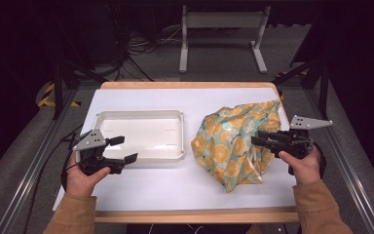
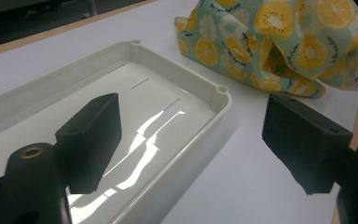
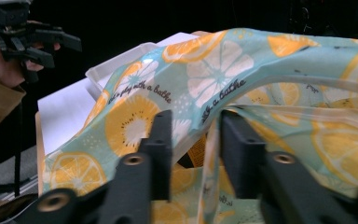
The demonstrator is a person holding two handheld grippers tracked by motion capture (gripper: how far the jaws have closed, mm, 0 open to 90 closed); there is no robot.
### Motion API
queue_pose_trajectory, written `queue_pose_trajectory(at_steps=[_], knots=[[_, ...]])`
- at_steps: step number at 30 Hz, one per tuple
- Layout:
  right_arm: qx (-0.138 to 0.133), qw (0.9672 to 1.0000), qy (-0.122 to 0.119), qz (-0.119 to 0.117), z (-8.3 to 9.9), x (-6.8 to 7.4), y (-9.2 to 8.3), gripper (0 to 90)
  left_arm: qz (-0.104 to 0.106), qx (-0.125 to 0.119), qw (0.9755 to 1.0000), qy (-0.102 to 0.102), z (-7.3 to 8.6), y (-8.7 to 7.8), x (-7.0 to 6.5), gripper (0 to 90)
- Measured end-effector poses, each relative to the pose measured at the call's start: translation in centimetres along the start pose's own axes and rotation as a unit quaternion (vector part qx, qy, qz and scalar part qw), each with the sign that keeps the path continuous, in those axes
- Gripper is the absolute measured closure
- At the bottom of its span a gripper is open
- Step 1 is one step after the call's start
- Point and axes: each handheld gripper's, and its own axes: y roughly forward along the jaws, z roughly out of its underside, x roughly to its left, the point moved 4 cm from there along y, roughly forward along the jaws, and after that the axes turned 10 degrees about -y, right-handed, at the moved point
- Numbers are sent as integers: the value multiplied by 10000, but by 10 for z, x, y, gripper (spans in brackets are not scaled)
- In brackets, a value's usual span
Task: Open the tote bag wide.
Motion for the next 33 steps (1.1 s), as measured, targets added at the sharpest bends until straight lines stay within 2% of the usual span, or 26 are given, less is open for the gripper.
queue_pose_trajectory(at_steps=[5, 11, 12, 14, 17, 25, 28, 30, 31, 33], knots=[[66, 9999, -89, 61, -1, 1, -1, 900, 3, 16, 10000, -21, 1, 1, -1, 204], [130, 9998, -107, 109, -1, 2, 1, 900, -17, 8, 10000, 34, 0, 2, 0, 204], [133, 9999, -81, 74, -1, 2, 1, 888, -19, 3, 10000, 22, 0, 2, 0, 204], [123, 9999, 10, -40, -1, 2, 4, 778, -23, 11, 10000, 36, 1, 2, 1, 204], [151, 9997, 50, -185, -1, 4, 8, 725, -30, 13, 10000, 22, 1, 2, 1, 204], [263, 9989, 248, -302, -3, 8, 18, 614, -46, 9, 10000, 36, 1, 2, 1, 204], [313, 9987, 251, -301, -3, 9, 20, 645, -67, 11, 10000, 47, 1, 2, 1, 204], [404, 9987, 186, -233, -2, 9, 20, 787, -71, 11, 10000, 55, 1, 2, 1, 204], [404, 9987, 186, -233, -2, 9, 20, 787, -62, 9, 10000, 44, 1, 2, 1, 204], [434, 9988, 129, -176, -2, 9, 20, 857, -59, 12, 10000, 41, 1, 2, 1, 204]])
